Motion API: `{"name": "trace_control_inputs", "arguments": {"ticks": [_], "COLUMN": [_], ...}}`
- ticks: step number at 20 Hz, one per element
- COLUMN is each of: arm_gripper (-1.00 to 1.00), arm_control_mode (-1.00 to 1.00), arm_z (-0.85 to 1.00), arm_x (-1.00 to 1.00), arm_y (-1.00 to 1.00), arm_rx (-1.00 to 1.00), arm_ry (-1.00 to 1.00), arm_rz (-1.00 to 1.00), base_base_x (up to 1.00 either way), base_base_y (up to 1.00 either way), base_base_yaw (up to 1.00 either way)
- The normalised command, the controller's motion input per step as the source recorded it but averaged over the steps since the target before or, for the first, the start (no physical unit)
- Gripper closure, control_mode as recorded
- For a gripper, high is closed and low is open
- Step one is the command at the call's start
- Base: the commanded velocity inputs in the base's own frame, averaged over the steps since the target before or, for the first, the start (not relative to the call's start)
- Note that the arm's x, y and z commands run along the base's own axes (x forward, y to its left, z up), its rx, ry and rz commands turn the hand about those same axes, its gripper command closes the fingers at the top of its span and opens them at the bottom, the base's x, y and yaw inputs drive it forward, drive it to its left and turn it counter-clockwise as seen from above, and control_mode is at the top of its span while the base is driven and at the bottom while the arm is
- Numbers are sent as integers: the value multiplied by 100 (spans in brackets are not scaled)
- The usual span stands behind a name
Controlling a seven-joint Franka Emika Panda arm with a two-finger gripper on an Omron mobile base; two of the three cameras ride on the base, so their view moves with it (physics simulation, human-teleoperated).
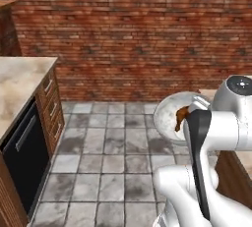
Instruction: Place the bowl with the lemon wedge and mushroom on the second highest shelf of the fridge. Place the bowl with the steak and chicken drumstick on the top shelf of the fridge.
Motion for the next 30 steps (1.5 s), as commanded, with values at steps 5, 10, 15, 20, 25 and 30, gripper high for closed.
{"name": "trace_control_inputs", "arguments": {"ticks": [5, 10, 15, 20, 25, 30], "arm_gripper": [100, 100, 100, 100, 100, 100], "arm_control_mode": [100, 100, 100, 100, 100, 100], "arm_z": [0, 0, 0, 0, 0, 0], "arm_x": [0, 0, 0, 0, 0, 0], "arm_y": [0, 0, 0, 0, 0, 0], "arm_rx": [0, 0, 0, 0, 0, 0], "arm_ry": [0, 0, 0, 0, 0, 0], "arm_rz": [0, 0, 0, 0, 0, 0], "base_base_x": [100, 100, 100, 100, 100, 100], "base_base_y": [0, 0, 0, 0, 0, 0], "base_base_yaw": [-27, -24, -24, -24, -24, -19]}}
